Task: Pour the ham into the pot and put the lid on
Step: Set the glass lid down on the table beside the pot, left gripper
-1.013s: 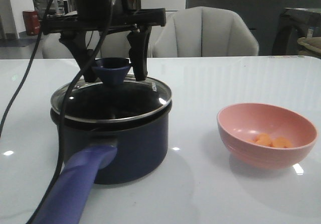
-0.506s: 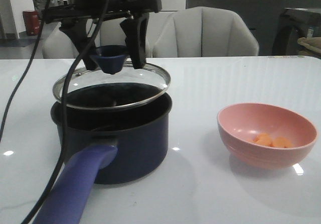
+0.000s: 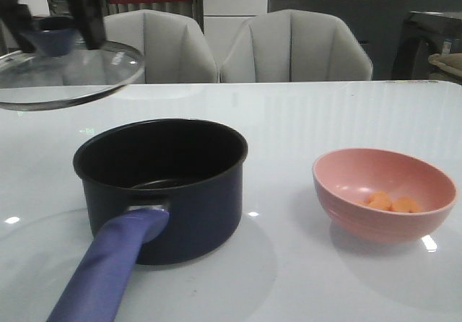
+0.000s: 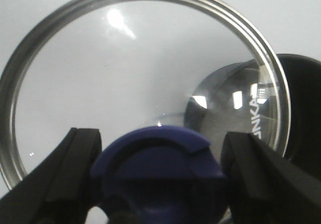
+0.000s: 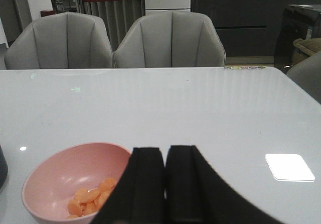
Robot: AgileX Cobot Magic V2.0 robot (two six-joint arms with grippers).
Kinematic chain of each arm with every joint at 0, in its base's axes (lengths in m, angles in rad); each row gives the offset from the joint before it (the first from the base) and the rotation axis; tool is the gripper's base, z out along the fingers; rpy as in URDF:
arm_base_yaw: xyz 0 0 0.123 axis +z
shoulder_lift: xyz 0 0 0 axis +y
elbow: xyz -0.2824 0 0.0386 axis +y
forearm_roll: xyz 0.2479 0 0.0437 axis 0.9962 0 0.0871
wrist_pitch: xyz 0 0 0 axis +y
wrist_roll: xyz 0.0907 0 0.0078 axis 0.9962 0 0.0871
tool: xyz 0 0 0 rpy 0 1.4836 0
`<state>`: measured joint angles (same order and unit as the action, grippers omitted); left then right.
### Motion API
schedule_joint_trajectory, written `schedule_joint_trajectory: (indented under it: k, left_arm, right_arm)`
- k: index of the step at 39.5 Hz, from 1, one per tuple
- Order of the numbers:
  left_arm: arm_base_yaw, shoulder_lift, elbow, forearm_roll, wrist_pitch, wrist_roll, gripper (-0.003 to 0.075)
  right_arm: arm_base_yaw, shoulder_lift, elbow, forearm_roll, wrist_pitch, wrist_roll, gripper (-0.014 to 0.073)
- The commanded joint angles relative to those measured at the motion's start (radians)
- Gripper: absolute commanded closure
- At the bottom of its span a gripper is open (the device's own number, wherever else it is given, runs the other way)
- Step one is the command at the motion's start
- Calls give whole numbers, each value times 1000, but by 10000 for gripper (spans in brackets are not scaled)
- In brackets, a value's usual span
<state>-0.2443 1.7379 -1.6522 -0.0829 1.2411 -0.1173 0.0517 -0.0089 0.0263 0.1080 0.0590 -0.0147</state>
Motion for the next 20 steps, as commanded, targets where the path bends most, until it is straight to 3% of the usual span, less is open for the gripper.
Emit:
schedule_joint_trajectory:
  k: [1,10,20]
  left_arm:
    - [77,-92,32,-1,8,31,460]
    - [236,-132,242,-38,-116,107,460]
    - [259,-119,454,-41,-343,128,460]
  right_arm:
    - [-7,-20,10,-9,-72,-4,445]
    - [-7,-20,10,-9,-72,-4,445]
    - [-7,-20,10,-9,-72,-4,445]
